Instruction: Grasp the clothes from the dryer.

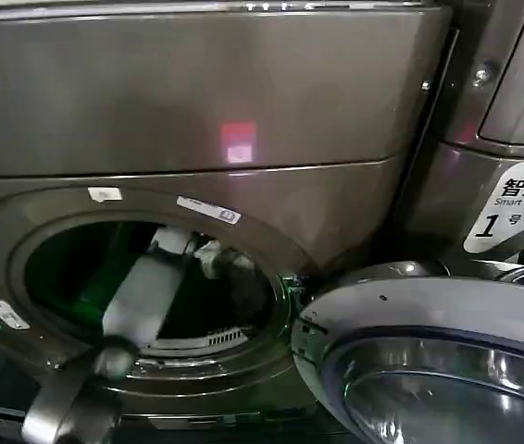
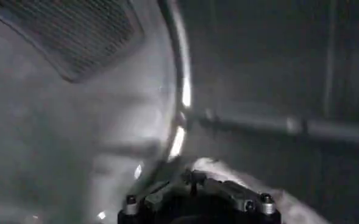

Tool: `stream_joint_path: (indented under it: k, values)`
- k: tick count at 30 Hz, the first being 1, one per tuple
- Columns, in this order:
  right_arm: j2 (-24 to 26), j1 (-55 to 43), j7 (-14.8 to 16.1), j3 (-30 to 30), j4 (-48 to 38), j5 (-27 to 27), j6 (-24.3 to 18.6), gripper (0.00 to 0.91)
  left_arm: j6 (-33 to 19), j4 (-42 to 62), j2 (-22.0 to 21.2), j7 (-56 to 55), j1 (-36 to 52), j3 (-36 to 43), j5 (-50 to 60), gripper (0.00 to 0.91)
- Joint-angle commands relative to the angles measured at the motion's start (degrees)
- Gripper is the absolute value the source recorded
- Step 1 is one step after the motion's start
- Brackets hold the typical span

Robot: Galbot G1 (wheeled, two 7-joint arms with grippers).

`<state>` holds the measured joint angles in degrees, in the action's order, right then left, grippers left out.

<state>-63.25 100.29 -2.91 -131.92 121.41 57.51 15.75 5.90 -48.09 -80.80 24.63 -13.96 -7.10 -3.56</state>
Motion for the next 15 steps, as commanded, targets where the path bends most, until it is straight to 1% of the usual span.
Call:
stream_joint_path:
  k: [1, 4, 8, 12, 15]
  values:
    - [0.2, 0.34, 0.18, -0.31, -0.11, 0.22, -0.78, 0.907, -5.42, -18.77, -1.04, -22.4, -11.74, -6.94, -9.76, 0.0]
    - [0.72, 0.83, 0.31, -1.1, -0.62, 0.41, -2.65, 0.907, -7.64, -23.98, -1.74, -26.46, -17.38, -9.3, -9.12, 0.0]
    - [0.79, 1.02, 0.4, -1.73, -0.32, 0.05, -3.45, 0.907, -9.67, -28.5, -2.68, -28.8, -22.72, -12.44, -5.98, 0.0]
    - [0.57, 1.19, 0.32, -2.6, -0.61, -0.1, -4.66, 0.907, -11.69, -31.12, -4.58, -33.16, -26.32, -16.17, -2.13, 0.0]
    - [0.81, 1.49, 0.4, -3.36, -1.02, -0.1, -5.33, 0.907, -12.4, -33.98, -5.37, -34.27, -28.74, -18.44, -1.62, 0.0]
